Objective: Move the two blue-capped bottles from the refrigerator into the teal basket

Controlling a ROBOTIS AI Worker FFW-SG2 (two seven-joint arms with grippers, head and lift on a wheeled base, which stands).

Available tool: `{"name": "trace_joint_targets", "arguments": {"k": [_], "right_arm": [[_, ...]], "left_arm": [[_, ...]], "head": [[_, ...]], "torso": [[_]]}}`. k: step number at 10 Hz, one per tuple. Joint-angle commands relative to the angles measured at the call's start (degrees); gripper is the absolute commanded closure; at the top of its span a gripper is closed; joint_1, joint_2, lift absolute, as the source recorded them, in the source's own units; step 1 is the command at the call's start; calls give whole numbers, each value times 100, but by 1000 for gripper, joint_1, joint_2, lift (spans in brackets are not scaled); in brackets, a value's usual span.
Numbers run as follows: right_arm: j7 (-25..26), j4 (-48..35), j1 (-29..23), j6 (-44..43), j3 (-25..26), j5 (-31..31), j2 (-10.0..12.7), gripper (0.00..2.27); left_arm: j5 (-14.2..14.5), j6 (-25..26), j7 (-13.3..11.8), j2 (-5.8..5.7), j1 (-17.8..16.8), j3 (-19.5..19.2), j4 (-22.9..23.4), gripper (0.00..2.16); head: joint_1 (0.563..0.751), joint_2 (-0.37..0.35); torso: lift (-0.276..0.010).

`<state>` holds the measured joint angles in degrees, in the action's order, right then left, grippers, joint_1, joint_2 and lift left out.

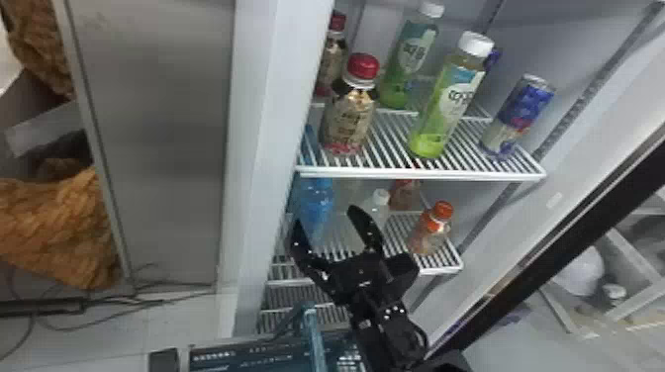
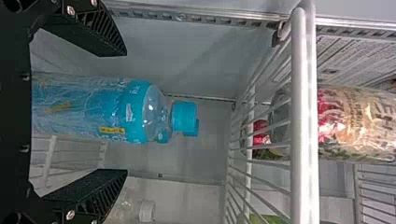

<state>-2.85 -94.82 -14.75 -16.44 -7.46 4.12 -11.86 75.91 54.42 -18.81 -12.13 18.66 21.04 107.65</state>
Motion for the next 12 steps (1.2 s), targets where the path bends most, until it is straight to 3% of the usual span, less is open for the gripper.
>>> {"name": "trace_joint_targets", "arguments": {"k": [1,12], "right_arm": [[-5,152,139,-1,-36,10,9,117],[-22,1037,927,-170,-300,177,9,165]], "left_arm": [[12,0,0,0,-10,6,0,1118],[29,-84,0,-18,-38,23,0,1116]], "head": [[695,-350],[695,-350]], "torso": [[-156],[-156]]}}
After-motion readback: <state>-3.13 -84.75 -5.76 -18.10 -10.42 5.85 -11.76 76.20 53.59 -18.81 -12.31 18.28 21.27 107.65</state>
